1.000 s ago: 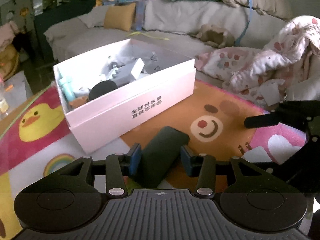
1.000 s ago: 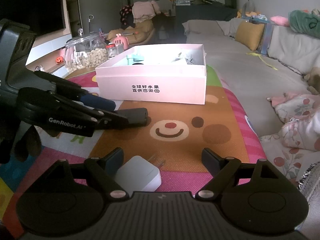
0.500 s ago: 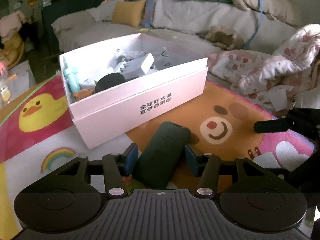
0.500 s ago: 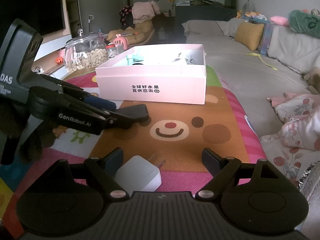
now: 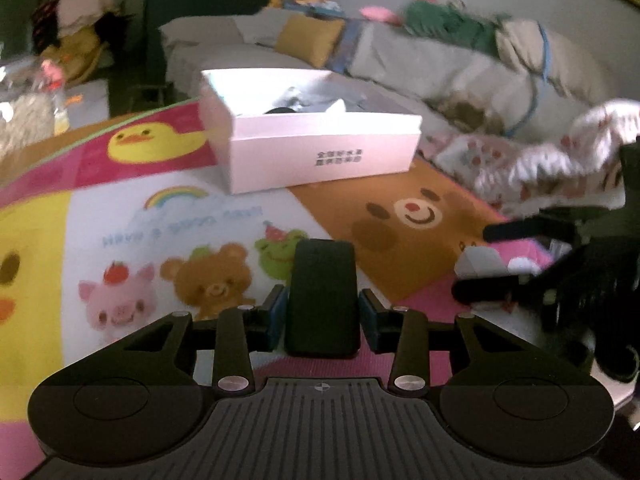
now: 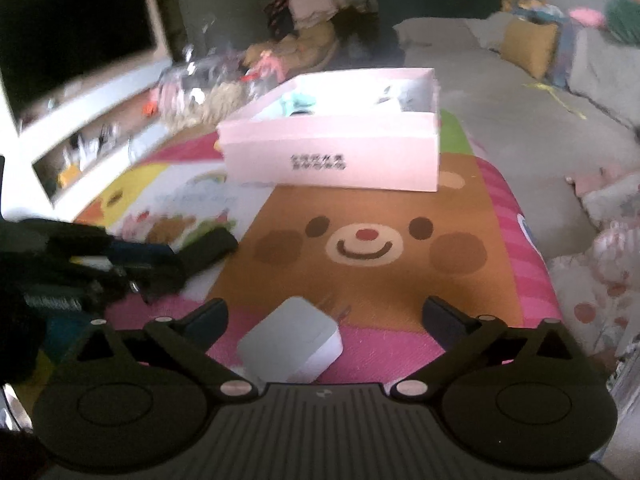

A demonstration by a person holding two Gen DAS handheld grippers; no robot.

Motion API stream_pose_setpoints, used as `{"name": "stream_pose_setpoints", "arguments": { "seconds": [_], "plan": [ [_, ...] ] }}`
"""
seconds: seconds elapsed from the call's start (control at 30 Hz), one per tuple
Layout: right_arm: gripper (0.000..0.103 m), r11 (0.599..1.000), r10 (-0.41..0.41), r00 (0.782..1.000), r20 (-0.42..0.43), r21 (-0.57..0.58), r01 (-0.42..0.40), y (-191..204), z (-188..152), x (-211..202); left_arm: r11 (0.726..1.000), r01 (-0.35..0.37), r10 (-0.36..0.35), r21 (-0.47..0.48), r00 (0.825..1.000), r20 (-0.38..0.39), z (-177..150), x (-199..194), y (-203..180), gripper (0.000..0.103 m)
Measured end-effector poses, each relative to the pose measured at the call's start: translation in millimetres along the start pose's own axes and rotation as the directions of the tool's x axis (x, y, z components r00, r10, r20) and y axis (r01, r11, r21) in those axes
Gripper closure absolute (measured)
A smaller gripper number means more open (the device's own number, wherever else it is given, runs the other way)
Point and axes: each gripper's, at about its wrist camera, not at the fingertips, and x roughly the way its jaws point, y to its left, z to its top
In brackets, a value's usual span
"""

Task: Organize rigid objects
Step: 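Grasp the white square charger with the right gripper while the left carries the phone toward the box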

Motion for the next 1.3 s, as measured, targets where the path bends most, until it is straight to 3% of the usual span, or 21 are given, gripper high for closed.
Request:
{"name": "stream_pose_setpoints", "arguments": {
  "seconds": [0.2,0.3,0.37,0.43,0.5,0.57,0.7,0.9,0.93,0.97,1.0,1.3],
  "plan": [
    [0.007,0.997,0.000,1.000,-0.018,-0.079,-0.002,21,-4,-18,1.000,-0.020,0.019,0.012,0.999,0.034,-4,0,-5,0.060],
    [0.020,0.988,-0.039,0.999,-0.022,-0.151,0.035,35,-10,-25,1.000,-0.022,0.021,0.014,0.999,0.047,-8,-2,-5,0.060],
    [0.030,0.991,0.031,0.998,-0.051,-0.127,-0.037,36,-10,-26,1.000,-0.022,0.022,0.012,0.999,0.047,-8,-2,-5,0.060],
    [0.034,0.987,0.131,0.990,-0.060,-0.082,-0.135,36,-9,-26,1.000,-0.025,0.024,0.014,0.999,0.048,-8,-2,-5,0.059],
    [0.034,0.980,0.180,0.982,-0.050,-0.079,-0.183,41,-8,-27,1.000,-0.027,0.026,0.015,0.999,0.048,-8,-1,-5,0.059],
    [0.034,0.983,0.132,0.991,-0.023,-0.128,-0.134,49,-7,-28,0.999,-0.032,0.031,0.019,0.998,0.048,-8,-1,-6,0.059],
    [0.027,0.965,-0.042,0.999,0.025,-0.260,0.047,62,-10,-23,0.998,-0.049,0.048,0.026,0.998,0.048,-9,-1,-10,0.059],
    [0.029,0.979,-0.022,1.000,-0.006,-0.201,0.020,49,-6,-5,0.997,-0.064,0.063,0.032,0.997,0.042,-8,1,-14,0.059],
    [0.036,0.981,-0.017,1.000,0.001,-0.193,0.017,49,-5,-5,0.997,-0.066,0.065,0.032,0.997,0.039,-7,1,-14,0.059],
    [0.049,0.982,-0.010,1.000,0.002,-0.191,0.010,50,-5,-4,0.997,-0.068,0.067,0.033,0.997,0.036,-7,2,-15,0.059],
    [0.053,0.981,-0.003,1.000,0.002,-0.192,0.004,52,-4,-4,0.997,-0.072,0.071,0.034,0.997,0.032,-6,2,-16,0.059],
    [0.053,0.981,-0.076,0.995,0.066,-0.171,0.087,47,8,-16,0.995,-0.099,0.099,0.031,0.995,0.011,2,7,-20,0.059]
  ]
}}
